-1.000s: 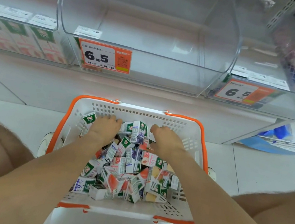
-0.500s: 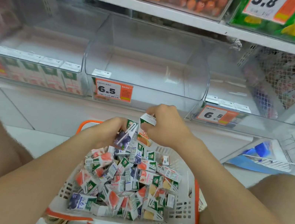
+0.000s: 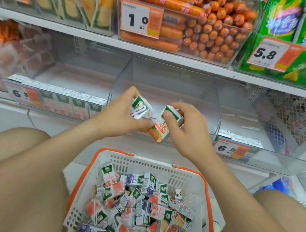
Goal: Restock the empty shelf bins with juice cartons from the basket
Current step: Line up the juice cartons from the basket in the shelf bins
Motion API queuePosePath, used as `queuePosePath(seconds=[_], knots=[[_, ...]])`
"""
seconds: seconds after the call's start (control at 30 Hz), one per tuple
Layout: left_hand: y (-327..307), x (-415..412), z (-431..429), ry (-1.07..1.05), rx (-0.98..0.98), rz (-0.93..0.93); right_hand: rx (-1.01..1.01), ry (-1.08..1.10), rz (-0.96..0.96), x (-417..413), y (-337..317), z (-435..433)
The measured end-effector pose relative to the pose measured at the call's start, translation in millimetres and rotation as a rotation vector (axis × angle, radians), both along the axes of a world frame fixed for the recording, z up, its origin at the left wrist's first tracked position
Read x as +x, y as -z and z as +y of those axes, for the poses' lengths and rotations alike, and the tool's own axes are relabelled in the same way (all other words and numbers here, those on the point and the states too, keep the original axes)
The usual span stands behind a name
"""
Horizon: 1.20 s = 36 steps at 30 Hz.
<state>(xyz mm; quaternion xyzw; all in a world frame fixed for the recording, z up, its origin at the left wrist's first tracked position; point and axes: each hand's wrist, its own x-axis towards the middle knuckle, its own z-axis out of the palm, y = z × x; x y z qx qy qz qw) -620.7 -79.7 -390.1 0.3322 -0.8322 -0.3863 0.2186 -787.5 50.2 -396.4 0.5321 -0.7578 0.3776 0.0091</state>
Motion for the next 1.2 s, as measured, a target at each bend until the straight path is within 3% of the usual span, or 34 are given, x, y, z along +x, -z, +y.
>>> queuePosePath(seconds=[0.1, 0.3, 0.5, 0.73, 0.97, 1.07, 1.2], knots=[[-4, 2, -18, -0.094, -0.205, 0.154, -0.08, -0.048, -0.004, -3, 1, -9], [0, -6, -31, -0.307, -0.065, 0.264, -0.181, -0.113, 0.103, -16, -5, -40], [-4, -12, -38, -0.271, 0.016, 0.259, 0.126, -0.203, 0.292, -30, 16, -85], [0, -24, -49, -0.33, 0.029, 0.186, 0.289, -0.215, -0.034, -22, 30, -115], [2, -19, -51, -0.315, 0.045, 0.218, 0.472, -0.327, -0.059, -31, 24, -117], [1, -18, -47, -0.28, 0.098, 0.273, 0.375, -0.25, -0.155, -33, 22, -110], [-3, -20, -38, -0.133, 0.144, 0.323, 0.071, -0.292, -0.533, -28, 0, -83]])
